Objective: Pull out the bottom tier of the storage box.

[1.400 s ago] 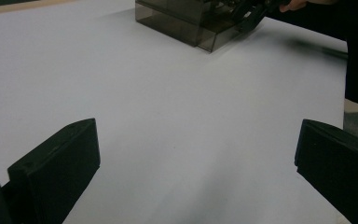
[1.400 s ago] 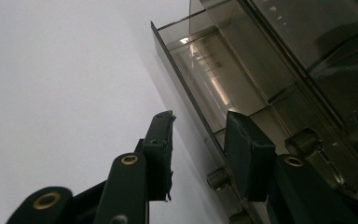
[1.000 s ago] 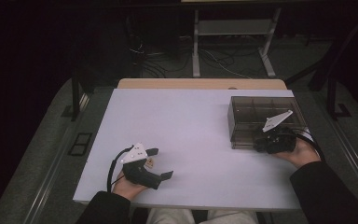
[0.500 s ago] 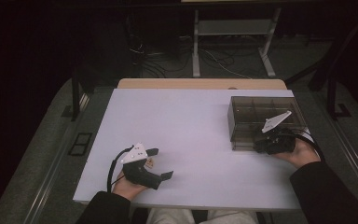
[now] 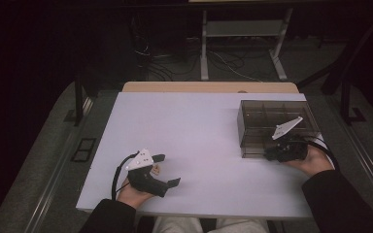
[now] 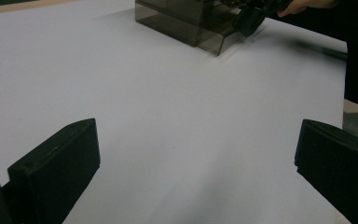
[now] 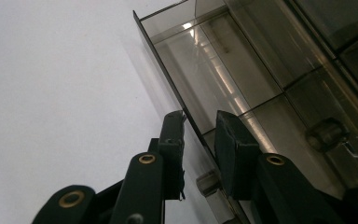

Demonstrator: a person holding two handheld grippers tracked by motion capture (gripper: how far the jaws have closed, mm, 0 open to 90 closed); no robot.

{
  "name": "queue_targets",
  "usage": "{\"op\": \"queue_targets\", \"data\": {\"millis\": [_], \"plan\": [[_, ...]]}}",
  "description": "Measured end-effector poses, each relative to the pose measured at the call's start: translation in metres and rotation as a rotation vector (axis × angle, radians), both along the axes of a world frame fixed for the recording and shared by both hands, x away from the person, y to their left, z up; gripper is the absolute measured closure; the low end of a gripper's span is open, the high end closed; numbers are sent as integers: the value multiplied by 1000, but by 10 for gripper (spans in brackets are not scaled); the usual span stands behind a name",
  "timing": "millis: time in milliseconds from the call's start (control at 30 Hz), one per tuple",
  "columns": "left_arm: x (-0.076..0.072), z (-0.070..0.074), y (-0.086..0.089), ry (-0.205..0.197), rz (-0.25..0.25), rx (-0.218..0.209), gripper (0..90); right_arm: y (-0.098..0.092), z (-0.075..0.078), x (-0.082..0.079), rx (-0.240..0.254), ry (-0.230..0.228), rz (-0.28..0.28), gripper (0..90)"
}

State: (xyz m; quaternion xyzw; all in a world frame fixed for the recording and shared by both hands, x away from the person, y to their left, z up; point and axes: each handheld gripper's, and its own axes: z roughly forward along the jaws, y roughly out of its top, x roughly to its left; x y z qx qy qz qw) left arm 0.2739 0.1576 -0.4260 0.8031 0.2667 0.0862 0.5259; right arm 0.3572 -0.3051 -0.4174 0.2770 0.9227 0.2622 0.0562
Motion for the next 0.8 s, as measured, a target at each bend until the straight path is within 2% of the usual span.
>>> {"op": "queue_targets", "data": {"millis": [167,400,800], "plan": [[0,0,0,2,1,-1,0,0,0,-2,1,2,6,719],[0,0,0,2,0,1,0,-5,-5,-8,27,17,-2,718],[0,0,0,2,2,1,0,-5,-5,-16,26,15,-18,704]]}}
